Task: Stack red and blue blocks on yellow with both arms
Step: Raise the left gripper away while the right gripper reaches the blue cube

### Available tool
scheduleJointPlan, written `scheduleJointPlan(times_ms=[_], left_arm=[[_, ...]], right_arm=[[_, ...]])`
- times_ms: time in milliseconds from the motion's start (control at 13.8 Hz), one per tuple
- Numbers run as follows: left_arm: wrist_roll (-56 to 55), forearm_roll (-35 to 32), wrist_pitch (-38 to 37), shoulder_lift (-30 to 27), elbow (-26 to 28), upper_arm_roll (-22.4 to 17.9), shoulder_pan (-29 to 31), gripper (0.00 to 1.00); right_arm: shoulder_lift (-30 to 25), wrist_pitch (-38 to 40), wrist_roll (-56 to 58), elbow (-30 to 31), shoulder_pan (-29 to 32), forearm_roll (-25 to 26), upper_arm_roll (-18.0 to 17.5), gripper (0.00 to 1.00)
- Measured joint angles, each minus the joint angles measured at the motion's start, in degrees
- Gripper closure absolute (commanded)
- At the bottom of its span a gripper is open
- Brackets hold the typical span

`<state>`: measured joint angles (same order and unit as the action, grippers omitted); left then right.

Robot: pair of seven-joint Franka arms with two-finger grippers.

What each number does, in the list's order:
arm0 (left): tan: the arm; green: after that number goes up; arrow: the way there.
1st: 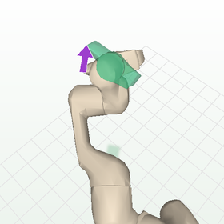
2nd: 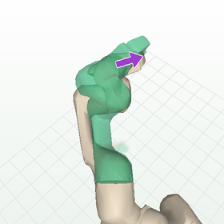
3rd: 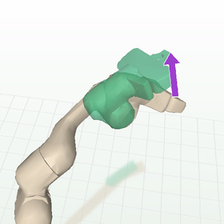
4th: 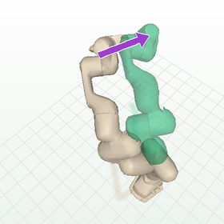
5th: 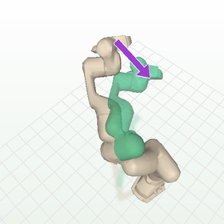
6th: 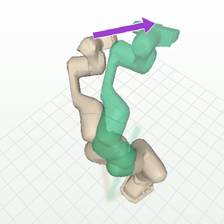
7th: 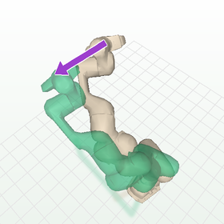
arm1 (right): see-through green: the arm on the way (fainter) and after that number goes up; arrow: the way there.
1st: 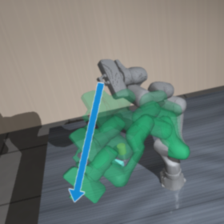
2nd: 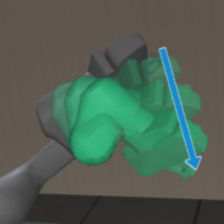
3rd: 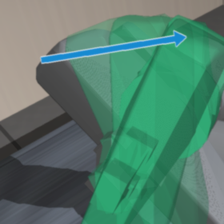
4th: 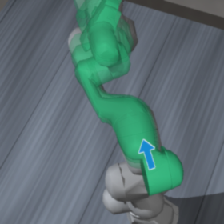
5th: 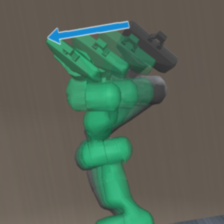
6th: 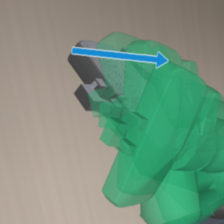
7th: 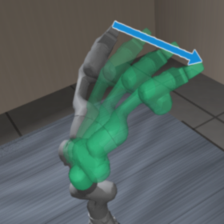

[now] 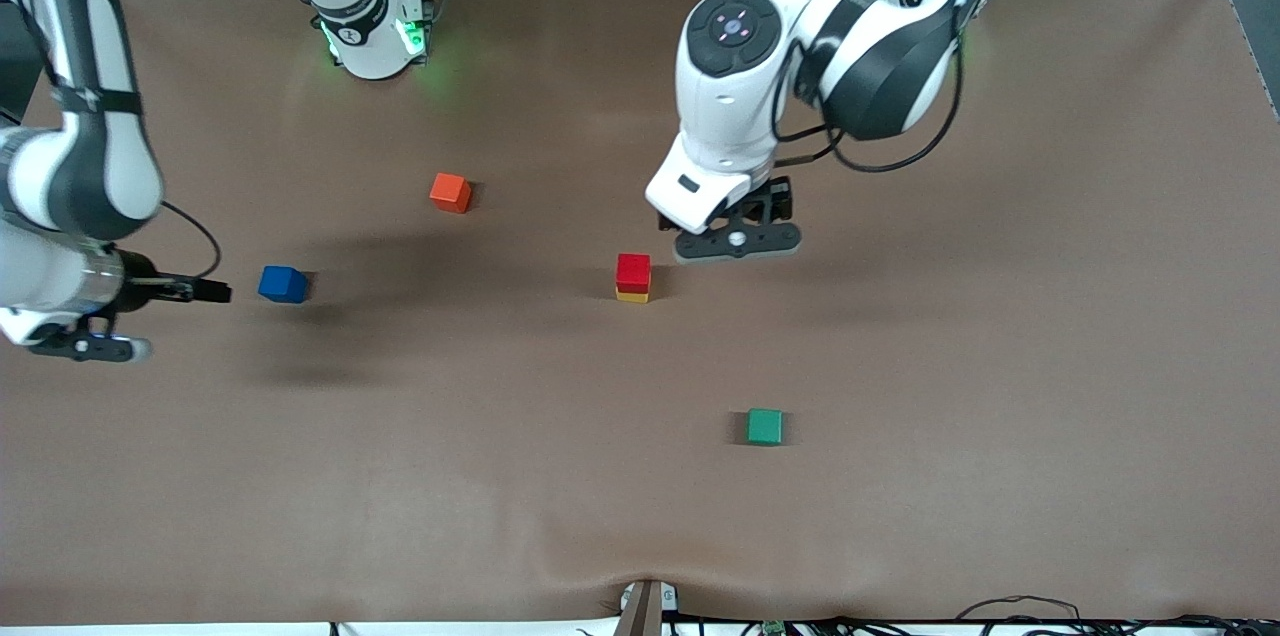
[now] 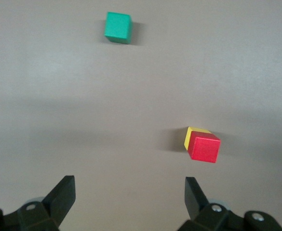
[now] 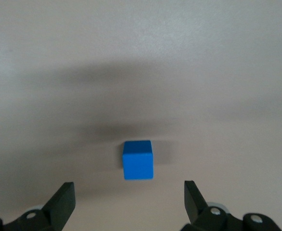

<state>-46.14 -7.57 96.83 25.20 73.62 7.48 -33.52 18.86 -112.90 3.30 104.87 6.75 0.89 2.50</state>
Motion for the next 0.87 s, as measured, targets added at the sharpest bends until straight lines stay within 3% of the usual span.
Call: scheduleJointPlan(times_ms=[290, 869], left_arm=[[0.0, 0.0, -2.9, -3.2, 0.0, -0.1, 2.9, 0.00], [0.1, 0.0, -7.8, -9.3, 0.0, -0.2, 8.9, 0.00]], right_arm=[[0.4, -9.8, 2.3, 8.4, 0.4, 0.0, 0.0, 0.00], [2.1, -18.2, 5.2, 15.0, 2.3, -0.8, -0.2, 0.00]])
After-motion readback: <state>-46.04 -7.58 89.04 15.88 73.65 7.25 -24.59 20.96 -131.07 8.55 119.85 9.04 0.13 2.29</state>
